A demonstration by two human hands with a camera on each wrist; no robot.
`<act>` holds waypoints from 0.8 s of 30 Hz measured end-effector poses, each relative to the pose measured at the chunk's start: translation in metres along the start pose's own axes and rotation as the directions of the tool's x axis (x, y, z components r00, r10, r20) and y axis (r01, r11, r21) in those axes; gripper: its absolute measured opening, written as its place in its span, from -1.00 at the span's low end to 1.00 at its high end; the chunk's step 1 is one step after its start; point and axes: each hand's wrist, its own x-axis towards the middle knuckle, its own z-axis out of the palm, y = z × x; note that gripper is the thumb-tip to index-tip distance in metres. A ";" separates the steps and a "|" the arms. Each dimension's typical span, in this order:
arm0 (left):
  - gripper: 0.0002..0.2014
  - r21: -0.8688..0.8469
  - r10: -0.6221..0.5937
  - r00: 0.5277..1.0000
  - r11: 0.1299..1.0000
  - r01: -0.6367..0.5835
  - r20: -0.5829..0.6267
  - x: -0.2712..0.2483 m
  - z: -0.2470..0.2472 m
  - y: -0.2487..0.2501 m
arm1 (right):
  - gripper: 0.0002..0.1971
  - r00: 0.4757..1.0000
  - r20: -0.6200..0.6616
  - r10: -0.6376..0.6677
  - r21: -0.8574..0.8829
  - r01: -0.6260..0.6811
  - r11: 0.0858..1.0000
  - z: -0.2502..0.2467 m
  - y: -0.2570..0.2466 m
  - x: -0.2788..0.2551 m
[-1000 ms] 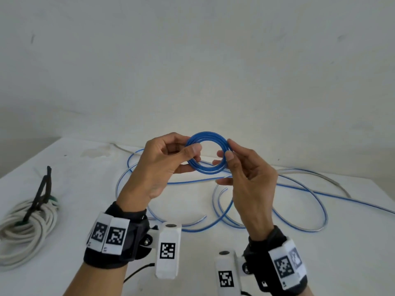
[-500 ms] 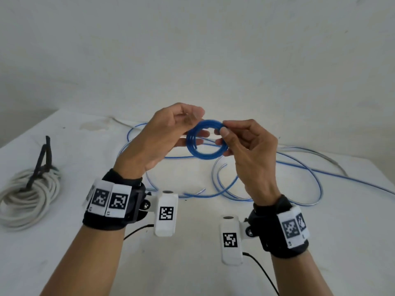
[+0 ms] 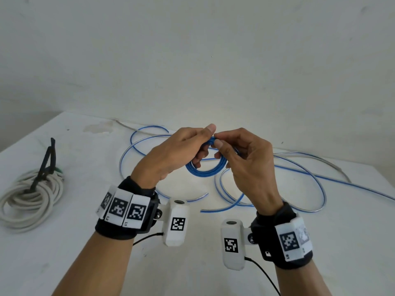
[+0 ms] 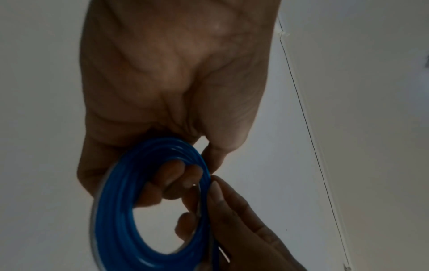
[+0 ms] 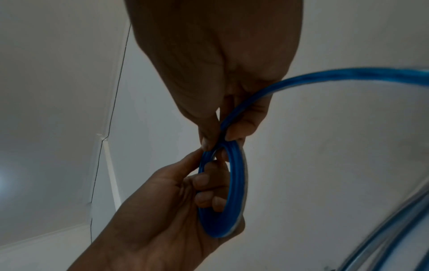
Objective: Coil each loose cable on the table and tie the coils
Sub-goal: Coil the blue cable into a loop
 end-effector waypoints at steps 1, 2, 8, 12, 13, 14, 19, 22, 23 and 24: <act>-0.37 -0.013 -0.007 1.000 1.000 0.007 0.005 0.000 0.000 0.000 | -0.87 1.000 -0.005 0.001 0.005 -0.001 1.000 0.000 0.000 0.000; -0.38 -0.032 -0.013 1.000 0.999 0.013 0.011 0.001 0.001 0.001 | -0.87 1.000 -0.012 0.003 0.009 -0.003 1.000 0.001 0.000 0.000; -0.55 -0.238 0.004 0.996 0.971 -0.023 -0.084 0.000 0.003 0.007 | -0.74 0.999 -0.051 0.012 0.068 -0.009 0.998 0.005 0.002 0.001; -0.57 -0.548 -0.050 0.979 0.834 -0.067 -0.196 0.002 -0.005 0.014 | -0.82 0.988 -0.133 0.076 0.202 -0.048 0.978 0.012 0.003 0.000; -0.57 -0.606 -0.057 0.976 0.791 -0.084 -0.209 0.002 -0.006 0.015 | -0.84 0.988 -0.133 0.082 0.230 -0.050 0.972 0.015 0.003 -0.001; -0.57 -0.647 -0.058 0.974 0.756 -0.101 -0.220 0.002 -0.006 0.016 | -0.84 0.988 -0.124 0.086 0.251 -0.052 0.966 0.017 0.002 -0.002; -0.57 -0.695 -0.075 0.965 0.708 -0.125 -0.251 0.003 0.006 0.017 | -0.74 0.979 -0.176 0.099 0.273 -0.048 0.961 0.021 0.004 -0.004; -0.59 -0.695 -0.071 0.969 0.709 -0.117 -0.236 0.004 0.013 0.016 | -0.75 0.972 -0.215 0.090 0.252 -0.034 0.967 0.015 0.007 -0.002; -0.61 -0.672 -0.071 0.967 0.731 -0.116 -0.244 0.005 0.013 0.016 | -0.76 0.973 -0.213 0.086 0.246 -0.032 0.969 0.012 0.007 0.000; -0.64 -0.625 -0.066 0.962 0.771 -0.120 -0.266 0.006 0.012 0.014 | -0.76 0.976 -0.204 0.081 0.238 -0.031 0.971 0.007 0.006 0.001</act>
